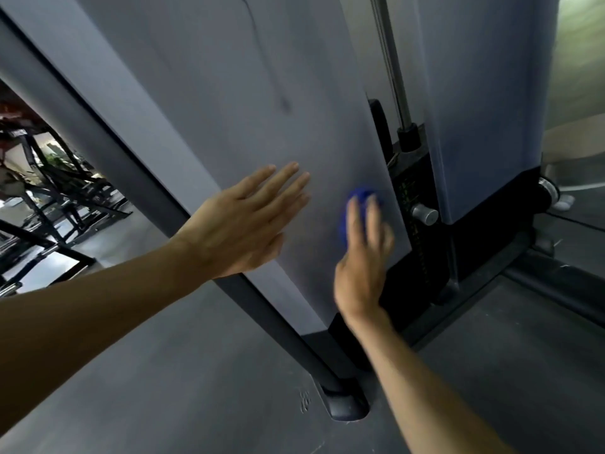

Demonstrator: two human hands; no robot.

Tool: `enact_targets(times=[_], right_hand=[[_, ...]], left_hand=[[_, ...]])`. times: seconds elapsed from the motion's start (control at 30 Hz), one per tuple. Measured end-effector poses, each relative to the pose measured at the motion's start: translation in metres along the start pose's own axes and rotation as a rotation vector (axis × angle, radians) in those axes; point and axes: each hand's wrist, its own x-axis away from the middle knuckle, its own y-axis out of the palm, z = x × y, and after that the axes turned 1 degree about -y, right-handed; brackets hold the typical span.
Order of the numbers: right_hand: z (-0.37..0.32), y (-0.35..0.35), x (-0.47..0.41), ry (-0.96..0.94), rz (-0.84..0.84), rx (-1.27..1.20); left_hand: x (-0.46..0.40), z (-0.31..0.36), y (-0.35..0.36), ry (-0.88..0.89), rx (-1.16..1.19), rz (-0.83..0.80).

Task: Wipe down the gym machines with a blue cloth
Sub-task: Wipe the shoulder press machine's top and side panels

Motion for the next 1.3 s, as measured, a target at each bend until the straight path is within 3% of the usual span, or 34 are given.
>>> enact_targets(times=[0.07, 0.13, 0.3, 0.43, 0.7, 0.83, 1.07, 1.13, 1.23, 1.3], right_hand=[[0.008, -0.004, -0.048, 0.15, 0.096, -0.025], [-0.001, -0.006, -0.065, 0.177, 0.132, -0.022], [-0.05, -0.001, -0.008, -0.068, 0.049, -0.075], [-0.094, 0.0, 0.045, -0.121, 0.002, -0.153], [-0.035, 0.017, 0.139, 0.126, -0.095, 0.033], [-0.036, 0.02, 0.152, 0.303, -0.086, -0.017], [-0.066, 0.023, 0.128, 0.125, -0.044, -0.053], [-0.039, 0.026, 0.148, 0.18, -0.077, 0.012], [-0.011, 0.019, 0.178, 0.405, -0.201, 0.006], [-0.015, 0.02, 0.176, 0.41, -0.194, -0.037]], left_hand=[[0.007, 0.001, 0.001, -0.019, -0.021, -0.003], [0.006, 0.004, 0.002, -0.026, -0.033, 0.036], [0.007, 0.003, 0.008, 0.014, -0.097, 0.076], [0.02, -0.006, 0.006, 0.031, -0.057, 0.11], [0.042, 0.019, 0.004, 0.002, 0.076, 0.018], [0.043, 0.034, 0.007, 0.009, 0.076, 0.019], [0.052, 0.074, 0.023, 0.01, 0.03, 0.054], [0.054, 0.085, 0.028, 0.044, 0.018, 0.042], [0.058, 0.095, 0.034, 0.08, 0.025, 0.012], [0.058, 0.094, 0.037, 0.067, 0.004, 0.012]])
